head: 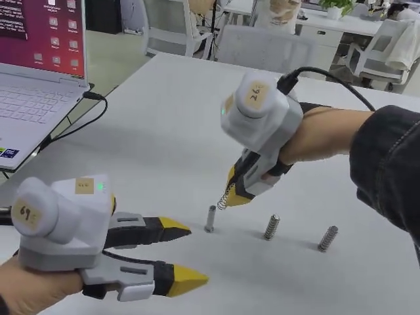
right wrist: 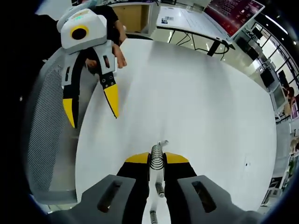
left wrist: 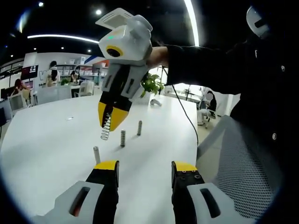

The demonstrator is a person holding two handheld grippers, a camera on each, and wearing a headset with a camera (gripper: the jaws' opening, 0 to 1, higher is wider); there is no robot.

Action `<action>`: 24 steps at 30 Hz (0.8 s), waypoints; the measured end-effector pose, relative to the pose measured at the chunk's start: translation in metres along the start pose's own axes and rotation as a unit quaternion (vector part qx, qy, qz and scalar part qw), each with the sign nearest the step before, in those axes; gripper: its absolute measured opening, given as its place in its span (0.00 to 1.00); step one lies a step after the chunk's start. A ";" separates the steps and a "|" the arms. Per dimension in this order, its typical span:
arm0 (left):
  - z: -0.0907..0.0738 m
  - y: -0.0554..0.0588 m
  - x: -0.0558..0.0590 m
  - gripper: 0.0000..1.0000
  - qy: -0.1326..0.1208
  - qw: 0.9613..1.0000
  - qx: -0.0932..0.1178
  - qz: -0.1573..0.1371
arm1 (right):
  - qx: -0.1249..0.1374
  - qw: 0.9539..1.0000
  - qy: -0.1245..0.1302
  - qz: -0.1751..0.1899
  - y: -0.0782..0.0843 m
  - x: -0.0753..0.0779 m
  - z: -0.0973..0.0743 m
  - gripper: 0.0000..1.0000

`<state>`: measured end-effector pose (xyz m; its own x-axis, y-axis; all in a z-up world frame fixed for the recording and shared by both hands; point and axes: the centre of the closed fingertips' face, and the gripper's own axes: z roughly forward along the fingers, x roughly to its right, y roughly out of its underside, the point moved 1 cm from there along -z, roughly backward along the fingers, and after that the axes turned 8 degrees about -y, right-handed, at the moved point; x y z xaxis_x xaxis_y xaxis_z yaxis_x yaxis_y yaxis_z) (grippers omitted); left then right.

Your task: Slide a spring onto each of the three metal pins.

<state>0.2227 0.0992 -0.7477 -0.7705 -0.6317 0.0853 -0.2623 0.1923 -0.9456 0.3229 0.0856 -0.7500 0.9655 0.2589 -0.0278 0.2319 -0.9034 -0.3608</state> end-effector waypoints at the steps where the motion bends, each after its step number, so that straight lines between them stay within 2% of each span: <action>1: 0.000 0.000 0.000 0.39 0.000 1.000 0.000 -0.001 | 0.001 1.000 -0.001 0.002 0.000 0.001 0.002 0.08; 8: 0.001 0.003 0.000 0.39 0.001 1.000 -0.005 -0.004 | -0.005 1.000 0.006 0.008 0.002 0.005 0.010 0.08; 24: 0.000 0.006 -0.003 0.38 -0.002 1.000 -0.006 -0.010 | -0.016 1.000 -0.009 0.003 0.001 0.011 0.023 0.08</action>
<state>0.2231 0.1019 -0.7537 -0.7632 -0.6379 0.1030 -0.2849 0.1891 -0.9397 0.3306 0.0956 -0.7718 0.9645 0.2598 -0.0468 0.2306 -0.9154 -0.3300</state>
